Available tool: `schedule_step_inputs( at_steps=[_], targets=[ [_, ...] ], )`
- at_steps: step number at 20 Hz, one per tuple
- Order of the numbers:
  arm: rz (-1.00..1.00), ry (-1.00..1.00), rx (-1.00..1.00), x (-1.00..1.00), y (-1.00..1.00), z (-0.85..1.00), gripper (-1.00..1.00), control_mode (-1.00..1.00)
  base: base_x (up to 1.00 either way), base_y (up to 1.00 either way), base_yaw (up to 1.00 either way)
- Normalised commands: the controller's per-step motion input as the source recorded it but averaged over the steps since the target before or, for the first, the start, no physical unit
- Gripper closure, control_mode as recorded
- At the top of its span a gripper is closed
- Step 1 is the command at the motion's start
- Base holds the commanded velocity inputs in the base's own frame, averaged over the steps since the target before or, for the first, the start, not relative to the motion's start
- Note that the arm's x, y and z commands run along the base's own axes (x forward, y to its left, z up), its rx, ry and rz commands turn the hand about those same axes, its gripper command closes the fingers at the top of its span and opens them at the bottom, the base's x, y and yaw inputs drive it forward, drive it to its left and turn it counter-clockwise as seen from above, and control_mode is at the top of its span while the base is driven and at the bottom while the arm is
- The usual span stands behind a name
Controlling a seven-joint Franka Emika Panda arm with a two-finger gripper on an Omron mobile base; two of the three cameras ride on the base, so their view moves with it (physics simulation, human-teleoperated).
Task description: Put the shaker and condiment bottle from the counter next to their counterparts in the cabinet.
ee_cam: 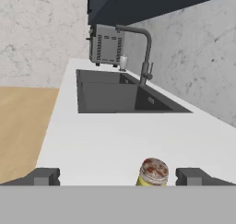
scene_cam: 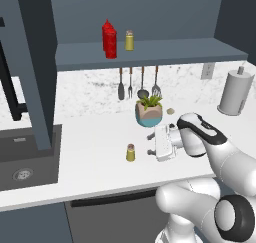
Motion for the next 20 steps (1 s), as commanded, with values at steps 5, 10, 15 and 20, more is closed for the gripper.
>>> schedule_step_inputs(
  at_steps=[5,10,15,20],
  targets=[
    [-0.09,-0.02,-0.08,0.00,0.24,-0.36,-1.00,-1.00,0.00,0.00,0.00],
    [-0.04,-0.02,-0.19,0.00,0.26,-0.18,-1.00,-1.00,0.00,0.00,0.00],
    [-0.03,0.00,-0.08,0.00,0.25,-0.01,-1.00,-1.00,0.00,0.00,0.00],
    [-0.04,0.00,0.00,0.00,0.12,0.00,-1.00,-1.00,0.00,0.00,0.00]
  ],
)
